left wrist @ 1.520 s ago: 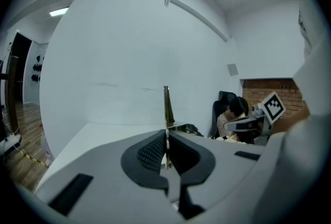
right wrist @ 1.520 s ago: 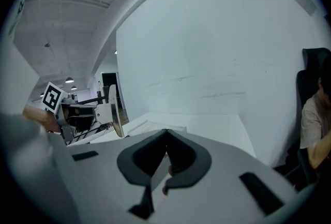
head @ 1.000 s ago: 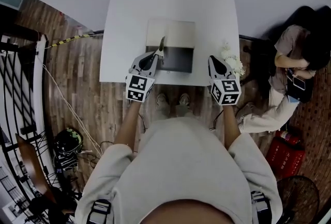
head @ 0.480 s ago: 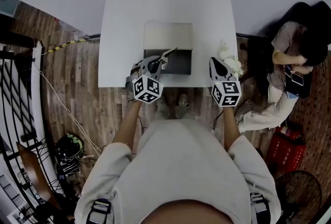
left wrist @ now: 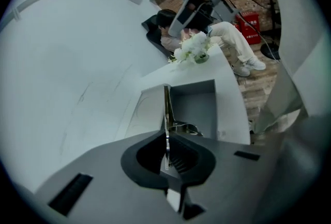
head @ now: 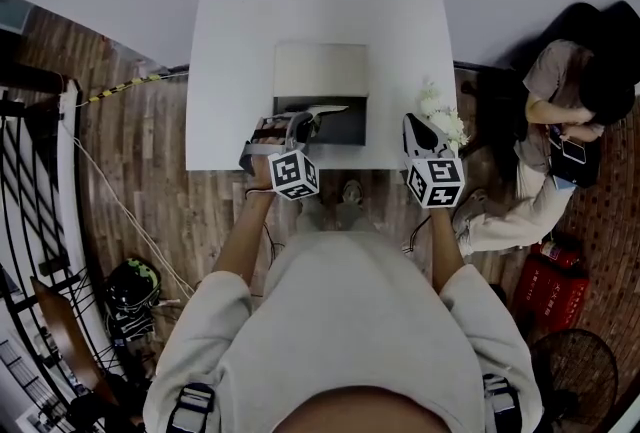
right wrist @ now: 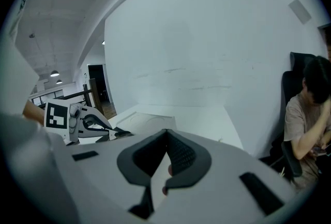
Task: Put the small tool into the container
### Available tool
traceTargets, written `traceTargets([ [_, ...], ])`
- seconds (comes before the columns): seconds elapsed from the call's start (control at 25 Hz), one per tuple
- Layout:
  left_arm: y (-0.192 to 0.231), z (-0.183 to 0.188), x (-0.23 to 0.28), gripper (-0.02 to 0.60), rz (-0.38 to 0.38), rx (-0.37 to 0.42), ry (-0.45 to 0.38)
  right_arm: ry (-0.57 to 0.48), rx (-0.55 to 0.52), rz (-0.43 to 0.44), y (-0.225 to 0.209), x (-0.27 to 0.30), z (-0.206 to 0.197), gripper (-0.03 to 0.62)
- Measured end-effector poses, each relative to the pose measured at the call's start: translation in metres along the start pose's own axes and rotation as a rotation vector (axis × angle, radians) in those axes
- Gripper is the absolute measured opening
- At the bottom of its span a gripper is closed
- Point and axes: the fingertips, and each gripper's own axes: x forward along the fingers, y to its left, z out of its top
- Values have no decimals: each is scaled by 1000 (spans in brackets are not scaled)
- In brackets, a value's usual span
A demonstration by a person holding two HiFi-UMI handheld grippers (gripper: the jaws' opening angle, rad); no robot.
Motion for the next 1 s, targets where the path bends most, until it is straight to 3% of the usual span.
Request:
traceTargets([
  [0.4, -9, -11, 25, 9, -13, 151, 79, 23, 7, -15, -11, -6, -9, -2],
  [1.0, -9, -7, 61, 9, 41, 257, 159, 49, 26, -34, -26, -10, -19, -2],
])
